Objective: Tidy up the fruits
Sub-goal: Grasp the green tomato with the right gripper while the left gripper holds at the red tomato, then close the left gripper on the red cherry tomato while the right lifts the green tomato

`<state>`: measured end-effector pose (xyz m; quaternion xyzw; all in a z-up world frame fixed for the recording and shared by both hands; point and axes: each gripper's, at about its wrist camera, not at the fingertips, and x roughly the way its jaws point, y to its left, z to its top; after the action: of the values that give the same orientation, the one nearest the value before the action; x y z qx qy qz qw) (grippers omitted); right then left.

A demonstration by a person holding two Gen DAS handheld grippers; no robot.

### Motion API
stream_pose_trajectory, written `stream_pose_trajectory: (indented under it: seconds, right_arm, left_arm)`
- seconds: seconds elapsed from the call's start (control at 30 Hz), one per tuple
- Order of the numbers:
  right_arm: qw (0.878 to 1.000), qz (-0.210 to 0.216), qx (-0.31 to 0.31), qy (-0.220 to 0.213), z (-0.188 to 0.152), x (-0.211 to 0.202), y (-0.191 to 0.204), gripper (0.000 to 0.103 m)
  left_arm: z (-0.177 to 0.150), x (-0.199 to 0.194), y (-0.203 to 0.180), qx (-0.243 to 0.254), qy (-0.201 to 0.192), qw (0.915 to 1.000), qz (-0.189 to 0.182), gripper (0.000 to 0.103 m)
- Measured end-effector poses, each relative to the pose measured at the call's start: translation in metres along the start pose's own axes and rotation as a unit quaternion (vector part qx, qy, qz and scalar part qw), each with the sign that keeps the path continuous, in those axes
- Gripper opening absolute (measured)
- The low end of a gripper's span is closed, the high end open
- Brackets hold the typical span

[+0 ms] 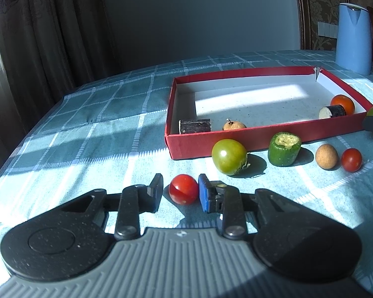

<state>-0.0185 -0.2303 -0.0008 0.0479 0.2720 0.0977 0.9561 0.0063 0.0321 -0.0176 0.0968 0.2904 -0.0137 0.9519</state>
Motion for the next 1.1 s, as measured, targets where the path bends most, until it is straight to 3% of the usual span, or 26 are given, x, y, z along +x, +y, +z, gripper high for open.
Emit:
stream_pose_trajectory:
  seconds: [0.17,0.5,0.67,0.83,0.93,1.07,1.1]
  right_arm:
    - [1.0,-0.002,0.0,-0.007,0.0,-0.002,0.0,0.033]
    - [0.999,0.001,0.016,-0.034,0.004,-0.01,-0.005,0.033]
    - [0.999,0.005,0.022,-0.038,0.014,-0.008,-0.009,0.033]
    - [0.999,-0.001,0.024,-0.042,0.025,-0.004,-0.013,0.033]
    - [0.999,-0.006,0.022,-0.043,0.023,-0.003,-0.014,0.033]
    - [0.999,-0.001,0.018,-0.03,0.02,0.001,-0.012,0.033]
    - [0.999,0.0,0.017,-0.03,0.019,0.001,-0.011,0.033]
  left_arm:
    - [0.0,-0.002,0.0,-0.001,-0.005,1.0,0.001,0.023]
    - [0.003,-0.029,0.02,-0.06,-0.084,0.9946,-0.004,0.017]
    - [0.018,-0.029,0.032,-0.093,-0.092,0.9909,-0.031,0.017]
    - [0.031,-0.024,0.026,-0.08,-0.085,0.9928,-0.025,0.017]
    - [0.02,-0.027,0.019,-0.063,-0.075,0.993,-0.066,0.02]
    - [0.004,-0.027,-0.001,-0.024,-0.057,0.9962,-0.062,0.041]
    - [0.003,-0.025,-0.006,-0.02,-0.052,0.997,-0.054,0.041]
